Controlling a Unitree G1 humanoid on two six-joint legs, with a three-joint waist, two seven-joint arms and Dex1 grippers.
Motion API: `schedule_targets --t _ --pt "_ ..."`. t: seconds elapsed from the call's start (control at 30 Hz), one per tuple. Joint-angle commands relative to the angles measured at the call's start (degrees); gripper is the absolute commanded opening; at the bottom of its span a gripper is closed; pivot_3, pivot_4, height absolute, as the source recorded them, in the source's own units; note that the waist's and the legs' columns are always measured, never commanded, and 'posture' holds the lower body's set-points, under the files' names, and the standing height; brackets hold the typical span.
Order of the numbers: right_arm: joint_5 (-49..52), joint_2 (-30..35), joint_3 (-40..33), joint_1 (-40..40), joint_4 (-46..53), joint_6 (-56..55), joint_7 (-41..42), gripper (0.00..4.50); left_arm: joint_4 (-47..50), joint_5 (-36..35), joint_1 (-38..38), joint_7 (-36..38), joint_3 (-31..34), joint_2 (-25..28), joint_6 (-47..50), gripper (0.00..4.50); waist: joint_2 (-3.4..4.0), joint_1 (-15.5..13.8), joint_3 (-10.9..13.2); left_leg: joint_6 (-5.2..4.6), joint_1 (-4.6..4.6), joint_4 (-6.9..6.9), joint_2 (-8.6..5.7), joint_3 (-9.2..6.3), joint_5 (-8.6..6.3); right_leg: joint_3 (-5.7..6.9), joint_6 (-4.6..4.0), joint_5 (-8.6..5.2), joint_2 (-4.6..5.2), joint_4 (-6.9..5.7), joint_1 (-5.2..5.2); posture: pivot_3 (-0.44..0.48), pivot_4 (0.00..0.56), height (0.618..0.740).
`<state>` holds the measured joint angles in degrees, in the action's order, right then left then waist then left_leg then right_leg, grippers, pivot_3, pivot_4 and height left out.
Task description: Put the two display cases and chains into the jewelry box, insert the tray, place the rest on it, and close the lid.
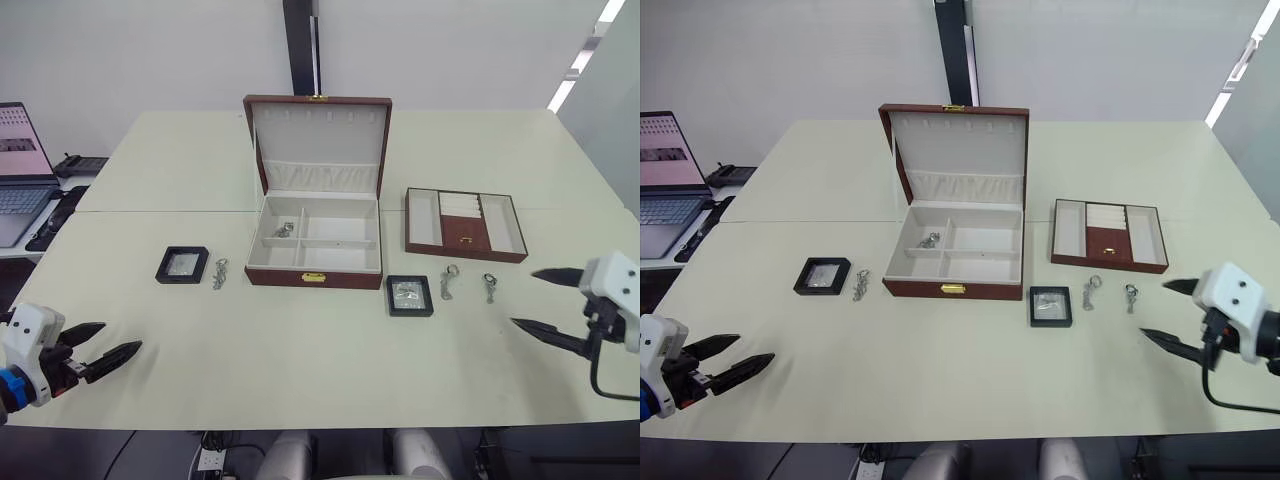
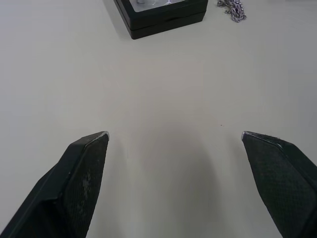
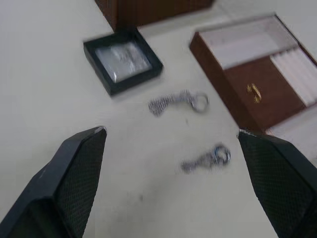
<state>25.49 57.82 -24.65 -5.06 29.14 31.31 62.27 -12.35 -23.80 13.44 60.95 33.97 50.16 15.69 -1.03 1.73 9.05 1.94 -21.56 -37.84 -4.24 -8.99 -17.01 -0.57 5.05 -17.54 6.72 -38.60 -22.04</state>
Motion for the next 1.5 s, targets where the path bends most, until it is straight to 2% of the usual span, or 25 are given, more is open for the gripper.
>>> schedule_targets --t 0.03,0.13,0.33,0.53,0.73,0.83,0.9,1.2,1.5 --pt "5.84 0.51 6.08 7.62 5.37 5.01 -1.57 4.5 2.32 0.18 -0.02 -0.99 1.91 0.39 -2.84 4.45 0.0 -0.05 0.0 0.0 -0.02 0.0 -0.01 -0.01 0.0 0.01 0.0 0.0 0.01 0.02 0.0 0.0 0.15 0.74" --pt "8.0 -1.66 12.74 16.15 6.29 7.43 -3.62 4.5 2.85 1.28 -0.3 -0.86 1.51 1.72 -5.22 4.45 -0.01 -0.05 0.0 0.01 -0.05 -0.02 -0.04 -0.02 0.0 0.02 0.0 0.0 0.05 0.06 -0.01 0.0 0.15 0.74" --pt "8.79 -9.82 25.62 30.83 4.45 10.53 -6.32 4.5 3.58 1.26 -3.68 3.55 -1.39 7.3 -3.41 4.45 -0.03 -0.08 0.0 0.06 -0.18 -0.03 -0.04 -0.13 0.03 0.13 0.0 0.0 0.04 0.02 -0.15 0.0 0.15 0.74" --pt "4.66 -16.15 35.72 38.6 1.28 11.21 -7.99 4.5 -3.16 4.05 -11.43 9.74 -8.64 13.12 -6.15 4.45 0.01 0.1 0.01 0.13 -0.21 0.0 -0.07 -0.13 0.08 0.12 0.0 0.0 0.03 0.0 -0.24 0.0 0.15 0.74" --pt "2.81 -19.05 38.97 41.28 -0.59 10.88 -7.98 4.5 -12.81 7.67 -20.73 13.93 -14.69 14.21 -12.56 4.45 0.01 0.18 0.01 0.24 -0.22 -0.02 -0.08 -0.13 0.14 0.14 0.0 0.0 0.02 -0.1 -0.29 0.0 0.15 0.74" --pt "1.65 -20.69 40.58 42.24 -1.45 10.43 -8.05 4.5 -19.3 10.85 -28.94 15.71 -19.79 13.56 -16.75 3.87 0.0 0.13 0.01 0.24 -0.21 -0.03 -0.08 -0.17 0.14 0.19 0.0 0.0 0.0 -0.16 -0.29 0.0 0.15 0.74" --pt "1.17 -21.6 41.16 42.61 -1.68 10.47 -8.27 4.5 -22.4 12.47 -33.4 16.71 -22.58 12.95 -18.56 3.29 -0.02 0.14 0.0 0.24 -0.23 -0.07 -0.11 -0.19 0.14 0.24 0.0 0.0 -0.01 -0.21 -0.29 0.0 0.15 0.74" --pt "-0.28 -24.77 42.29 43.66 -2.65 11.47 -9.66 4.5 -34.42 18.43 -45.21 18.75 -30.66 10.2 -27.59 3.29 -0.03 1.1 -0.01 0.26 -0.22 -0.09 -0.17 -0.21 0.15 0.47 0.0 0.0 -0.03 -0.32 -0.32 0.0 0.15 0.74" --pt "-0.27 -25.6 42.74 43.62 -2.3 11.76 -10.13 4.5 -44.57 23.92 -52.26 16.86 -34.7 7.57 -33.81 3.29 -0.04 1.76 -0.02 0.27 -0.23 -0.11 -0.18 -0.3 0.16 1.1 -0.03 0.02 0.05 -0.36 -0.32 0.0 0.15 0.74"
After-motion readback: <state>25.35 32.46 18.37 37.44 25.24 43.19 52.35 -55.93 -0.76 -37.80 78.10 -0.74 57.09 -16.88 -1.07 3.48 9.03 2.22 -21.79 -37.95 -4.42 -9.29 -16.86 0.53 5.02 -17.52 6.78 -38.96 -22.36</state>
